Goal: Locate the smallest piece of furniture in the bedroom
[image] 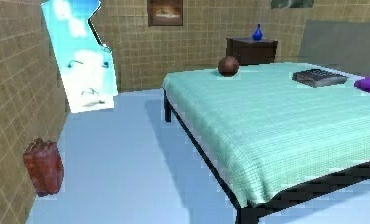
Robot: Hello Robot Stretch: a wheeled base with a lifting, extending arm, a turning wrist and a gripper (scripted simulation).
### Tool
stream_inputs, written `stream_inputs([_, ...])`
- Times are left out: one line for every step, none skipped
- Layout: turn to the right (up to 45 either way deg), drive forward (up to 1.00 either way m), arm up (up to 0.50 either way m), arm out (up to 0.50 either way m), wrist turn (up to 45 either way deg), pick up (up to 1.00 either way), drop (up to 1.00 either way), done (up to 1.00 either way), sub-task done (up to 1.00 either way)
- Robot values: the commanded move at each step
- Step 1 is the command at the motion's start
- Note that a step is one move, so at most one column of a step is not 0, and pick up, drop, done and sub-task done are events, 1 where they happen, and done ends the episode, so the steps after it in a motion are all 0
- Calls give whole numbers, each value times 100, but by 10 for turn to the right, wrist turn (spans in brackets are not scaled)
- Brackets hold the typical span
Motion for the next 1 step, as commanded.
stream_inputs([-150, 0, 0, 0, 0, 0, 0, 0, 0])
